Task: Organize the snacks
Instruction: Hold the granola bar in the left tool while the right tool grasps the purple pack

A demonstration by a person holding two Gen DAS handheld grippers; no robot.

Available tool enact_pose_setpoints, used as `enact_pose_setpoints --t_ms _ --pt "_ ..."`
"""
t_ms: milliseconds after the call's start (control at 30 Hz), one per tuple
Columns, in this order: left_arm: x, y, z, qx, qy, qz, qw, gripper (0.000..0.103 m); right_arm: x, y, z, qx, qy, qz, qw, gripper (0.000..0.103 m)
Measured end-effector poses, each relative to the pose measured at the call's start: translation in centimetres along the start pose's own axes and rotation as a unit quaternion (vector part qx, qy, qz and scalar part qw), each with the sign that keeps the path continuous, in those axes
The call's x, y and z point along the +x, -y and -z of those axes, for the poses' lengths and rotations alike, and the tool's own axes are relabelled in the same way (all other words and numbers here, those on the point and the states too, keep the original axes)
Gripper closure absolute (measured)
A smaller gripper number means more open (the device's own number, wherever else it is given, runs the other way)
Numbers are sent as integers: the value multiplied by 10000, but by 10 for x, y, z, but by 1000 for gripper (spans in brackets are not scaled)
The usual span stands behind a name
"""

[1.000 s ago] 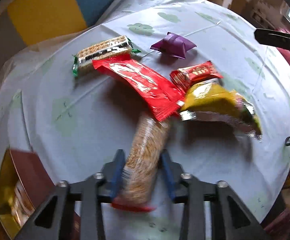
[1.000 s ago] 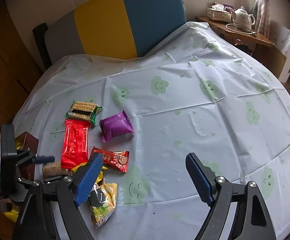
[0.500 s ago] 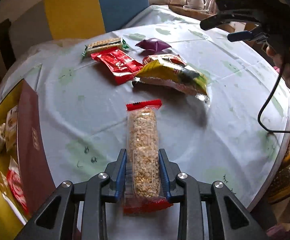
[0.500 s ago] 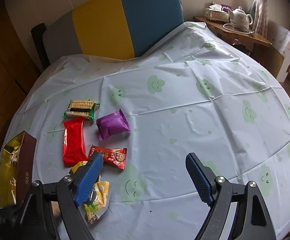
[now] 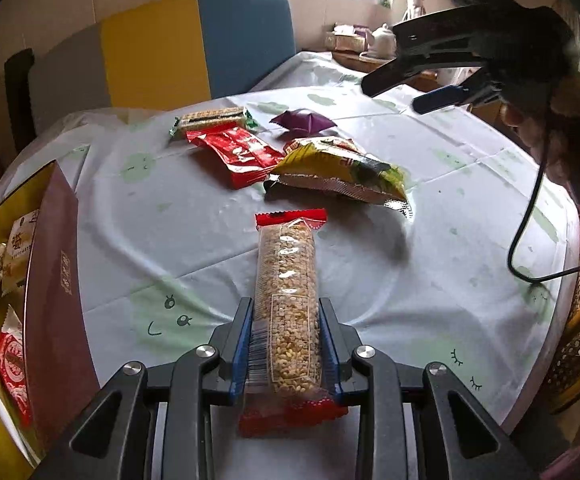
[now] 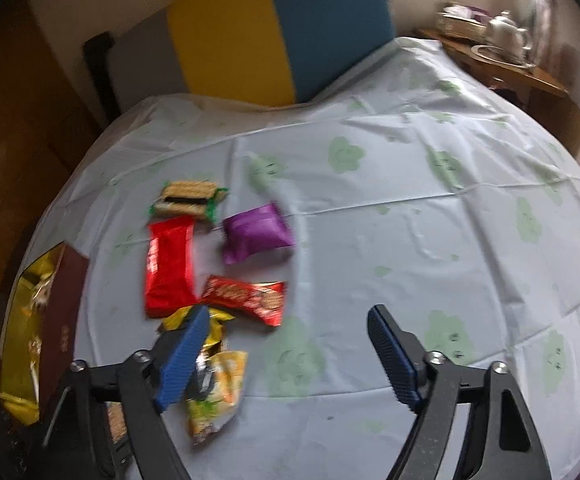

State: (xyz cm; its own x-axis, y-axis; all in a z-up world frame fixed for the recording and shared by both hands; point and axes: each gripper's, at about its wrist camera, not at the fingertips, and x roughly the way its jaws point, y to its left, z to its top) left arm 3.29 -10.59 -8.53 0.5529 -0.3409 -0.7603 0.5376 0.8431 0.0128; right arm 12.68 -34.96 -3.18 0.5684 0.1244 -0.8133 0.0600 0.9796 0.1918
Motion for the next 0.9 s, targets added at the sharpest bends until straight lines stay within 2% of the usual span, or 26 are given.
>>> enact_pose_setpoints --t_ms 200,267,333,400,500,567,633,800,900 --pt "0 1 2 49 158 3 9999 72 18 -29 -12 -380 -268 -259 9986 25" --pt "0 1 2 34 173 21 9998 72 29 -36 -21 -374 -411 -411 9976 25" --pt "0 1 3 12 204 48 9998 72 40 -41 -30 -295 -522 -359 9976 25" --pt "0 0 3 -34 219 76 9997 72 59 -31 -39 342 -839 -307 9954 25" --pt "0 -1 2 -57 239 109 9996 72 83 -10 -46 1522 -1049 -704 9802 25" --pt "0 -1 3 -90 251 135 9996 72 95 -2 -50 1984 -963 -676 9730 25" --pt "0 -2 3 -118 267 162 9994 72 106 -1 -55 2143 -973 -704 9694 25" --pt "-1 -4 3 -144 291 208 9993 72 131 -10 -76 1979 -939 -292 9753 26" --pt "-1 -5 3 -159 295 232 9992 72 145 -20 -85 1568 -993 94 9826 35"
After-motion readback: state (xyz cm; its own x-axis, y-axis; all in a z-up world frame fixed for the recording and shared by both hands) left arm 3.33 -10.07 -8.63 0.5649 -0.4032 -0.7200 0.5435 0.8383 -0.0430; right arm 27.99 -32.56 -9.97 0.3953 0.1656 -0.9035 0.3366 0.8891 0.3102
